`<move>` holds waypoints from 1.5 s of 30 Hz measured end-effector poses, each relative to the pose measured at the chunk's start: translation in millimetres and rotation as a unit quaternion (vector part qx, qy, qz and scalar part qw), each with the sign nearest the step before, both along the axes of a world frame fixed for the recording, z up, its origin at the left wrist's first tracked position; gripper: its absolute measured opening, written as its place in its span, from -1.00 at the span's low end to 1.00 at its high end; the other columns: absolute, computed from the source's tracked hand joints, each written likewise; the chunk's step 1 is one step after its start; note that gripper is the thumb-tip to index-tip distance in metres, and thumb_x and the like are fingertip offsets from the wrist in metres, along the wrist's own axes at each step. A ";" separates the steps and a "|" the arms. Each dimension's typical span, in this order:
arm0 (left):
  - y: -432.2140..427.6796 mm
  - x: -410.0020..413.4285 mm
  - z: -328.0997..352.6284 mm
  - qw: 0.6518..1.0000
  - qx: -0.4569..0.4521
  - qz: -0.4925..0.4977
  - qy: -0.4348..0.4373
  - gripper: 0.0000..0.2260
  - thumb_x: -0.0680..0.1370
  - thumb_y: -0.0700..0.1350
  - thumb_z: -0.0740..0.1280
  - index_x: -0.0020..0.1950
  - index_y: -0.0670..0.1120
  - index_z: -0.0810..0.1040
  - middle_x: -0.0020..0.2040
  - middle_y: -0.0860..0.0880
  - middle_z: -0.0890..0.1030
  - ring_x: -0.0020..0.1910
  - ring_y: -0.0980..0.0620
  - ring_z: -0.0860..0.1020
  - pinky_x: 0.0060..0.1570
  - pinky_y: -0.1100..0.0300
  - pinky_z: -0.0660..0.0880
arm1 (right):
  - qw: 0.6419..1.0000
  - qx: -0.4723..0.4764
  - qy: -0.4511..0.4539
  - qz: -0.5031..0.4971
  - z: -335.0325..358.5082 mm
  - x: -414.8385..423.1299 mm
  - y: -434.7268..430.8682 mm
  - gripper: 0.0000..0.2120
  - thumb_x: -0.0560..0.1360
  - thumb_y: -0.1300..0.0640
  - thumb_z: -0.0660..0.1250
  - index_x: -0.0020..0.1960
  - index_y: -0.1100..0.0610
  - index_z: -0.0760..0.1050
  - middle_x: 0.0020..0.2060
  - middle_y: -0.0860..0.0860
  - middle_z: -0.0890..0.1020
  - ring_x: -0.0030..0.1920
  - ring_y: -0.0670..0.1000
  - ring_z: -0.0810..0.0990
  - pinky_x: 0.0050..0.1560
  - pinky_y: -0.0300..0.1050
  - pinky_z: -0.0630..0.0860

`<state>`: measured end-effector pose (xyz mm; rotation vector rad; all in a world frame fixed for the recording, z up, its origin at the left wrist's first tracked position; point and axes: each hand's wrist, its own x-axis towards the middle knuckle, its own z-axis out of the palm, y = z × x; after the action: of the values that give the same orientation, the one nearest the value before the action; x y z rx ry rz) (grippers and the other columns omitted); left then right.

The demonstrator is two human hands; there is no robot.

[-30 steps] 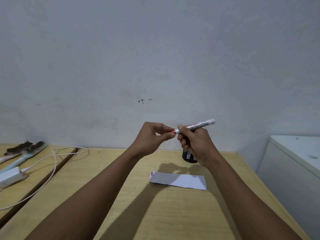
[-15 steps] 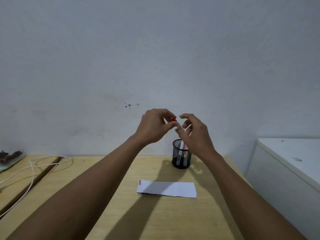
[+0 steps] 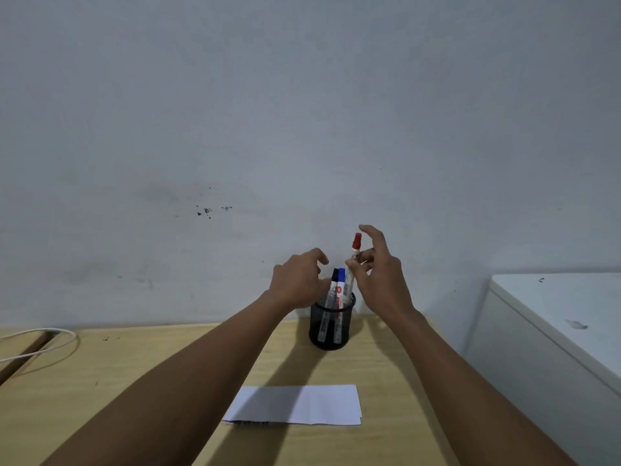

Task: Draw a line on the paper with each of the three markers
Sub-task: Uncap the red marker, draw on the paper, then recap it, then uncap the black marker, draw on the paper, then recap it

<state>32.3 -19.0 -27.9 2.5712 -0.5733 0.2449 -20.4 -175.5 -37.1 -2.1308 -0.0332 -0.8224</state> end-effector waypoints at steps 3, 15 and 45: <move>-9.8 11.2 -15.5 1.000 0.013 0.005 0.015 -0.71 0.52 0.02 0.34 0.23 0.05 0.46 0.11 0.02 0.66 0.12 -0.06 0.59 0.14 -0.10 0.48 | 0.997 -0.067 0.040 -0.029 -11.6 11.3 -1.0 -0.50 0.58 0.10 0.35 0.41 -0.22 0.26 -0.13 -0.11 0.61 -0.15 -0.01 0.63 -0.17 -0.02 0.59; -19.0 21.7 -40.9 0.986 -0.155 0.048 0.034 -0.79 0.46 -0.09 0.44 -0.01 0.07 0.45 -0.11 0.14 0.64 0.00 0.03 0.59 0.09 -0.06 0.40 | 0.987 -0.102 0.121 -0.029 -46.8 30.1 -2.6 -0.62 0.60 0.00 0.27 0.40 -0.08 0.40 0.06 0.00 0.65 0.13 0.07 0.56 -0.01 0.03 0.53; 112.6 -114.6 50.7 0.813 -0.549 0.060 0.184 -0.70 0.47 0.13 0.47 -0.05 -0.09 0.71 -0.08 -0.01 0.71 -0.13 0.02 0.55 -0.15 0.15 0.36 | 0.837 0.454 0.098 0.289 43.8 -64.9 126.3 -0.83 0.55 0.11 0.42 -0.01 0.22 0.65 -0.32 0.03 0.64 -0.42 -0.07 0.50 -0.36 -0.22 0.45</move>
<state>-82.3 93.7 22.7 1.4426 -0.0436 0.0638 -85.4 -49.2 6.7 -1.1661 -0.1413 -0.1634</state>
